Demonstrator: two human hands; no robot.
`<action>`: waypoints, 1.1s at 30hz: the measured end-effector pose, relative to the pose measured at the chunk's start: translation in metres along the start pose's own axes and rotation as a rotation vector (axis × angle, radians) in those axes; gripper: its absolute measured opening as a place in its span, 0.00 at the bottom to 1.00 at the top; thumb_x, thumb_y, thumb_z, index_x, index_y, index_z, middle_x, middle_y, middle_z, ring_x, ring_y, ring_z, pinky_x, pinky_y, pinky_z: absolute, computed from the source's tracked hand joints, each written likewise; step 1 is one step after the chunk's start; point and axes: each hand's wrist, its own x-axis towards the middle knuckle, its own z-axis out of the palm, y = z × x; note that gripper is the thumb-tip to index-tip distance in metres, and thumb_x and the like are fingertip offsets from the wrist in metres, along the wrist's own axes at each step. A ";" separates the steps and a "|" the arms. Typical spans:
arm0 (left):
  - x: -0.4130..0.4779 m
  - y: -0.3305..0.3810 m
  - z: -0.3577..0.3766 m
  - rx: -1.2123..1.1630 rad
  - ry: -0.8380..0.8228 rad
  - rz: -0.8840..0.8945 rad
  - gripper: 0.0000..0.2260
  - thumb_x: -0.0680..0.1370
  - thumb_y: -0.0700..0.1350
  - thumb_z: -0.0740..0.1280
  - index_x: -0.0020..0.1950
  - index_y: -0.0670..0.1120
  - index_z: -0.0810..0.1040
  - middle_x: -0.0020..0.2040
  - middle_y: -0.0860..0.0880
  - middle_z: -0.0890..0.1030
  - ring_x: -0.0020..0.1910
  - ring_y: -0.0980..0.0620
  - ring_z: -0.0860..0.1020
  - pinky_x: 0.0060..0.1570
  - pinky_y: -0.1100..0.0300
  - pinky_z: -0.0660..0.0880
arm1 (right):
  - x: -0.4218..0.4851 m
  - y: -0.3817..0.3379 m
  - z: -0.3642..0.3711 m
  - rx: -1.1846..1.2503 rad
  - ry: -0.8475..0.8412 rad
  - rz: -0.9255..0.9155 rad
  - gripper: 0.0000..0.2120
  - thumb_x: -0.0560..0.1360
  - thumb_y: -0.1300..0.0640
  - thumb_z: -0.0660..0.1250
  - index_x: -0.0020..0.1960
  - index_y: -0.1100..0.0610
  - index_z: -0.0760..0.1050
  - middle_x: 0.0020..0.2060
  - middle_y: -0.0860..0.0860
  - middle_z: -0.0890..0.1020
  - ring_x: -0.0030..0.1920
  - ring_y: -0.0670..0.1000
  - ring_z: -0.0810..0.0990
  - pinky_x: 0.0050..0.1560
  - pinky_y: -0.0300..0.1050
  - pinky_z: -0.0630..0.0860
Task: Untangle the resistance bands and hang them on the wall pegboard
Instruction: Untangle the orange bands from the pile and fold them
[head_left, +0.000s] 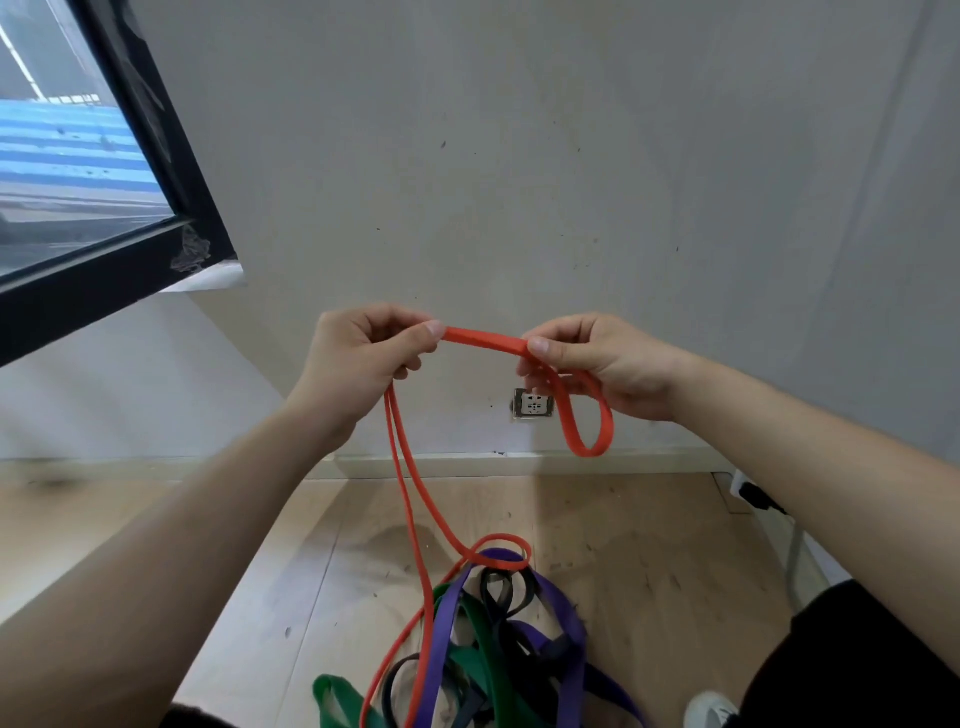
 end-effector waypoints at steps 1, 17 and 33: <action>0.000 0.000 0.000 -0.008 -0.011 -0.010 0.04 0.77 0.42 0.73 0.48 0.42 0.85 0.36 0.49 0.84 0.32 0.57 0.77 0.35 0.64 0.75 | 0.001 0.000 0.001 0.032 0.011 -0.006 0.11 0.71 0.55 0.71 0.50 0.61 0.82 0.41 0.55 0.85 0.42 0.52 0.84 0.48 0.45 0.80; -0.013 0.013 0.026 0.090 -0.145 0.173 0.05 0.74 0.39 0.76 0.49 0.41 0.87 0.35 0.53 0.84 0.32 0.61 0.78 0.36 0.70 0.73 | -0.005 -0.005 0.017 -0.153 -0.040 -0.037 0.20 0.71 0.49 0.73 0.59 0.60 0.81 0.52 0.55 0.86 0.57 0.56 0.83 0.62 0.55 0.76; -0.004 0.011 0.011 -0.018 0.198 0.102 0.01 0.75 0.44 0.76 0.44 0.50 0.86 0.34 0.53 0.84 0.31 0.59 0.78 0.35 0.69 0.74 | -0.002 0.012 0.001 -0.246 0.347 -0.101 0.11 0.73 0.62 0.76 0.52 0.66 0.81 0.39 0.55 0.83 0.39 0.46 0.81 0.40 0.39 0.79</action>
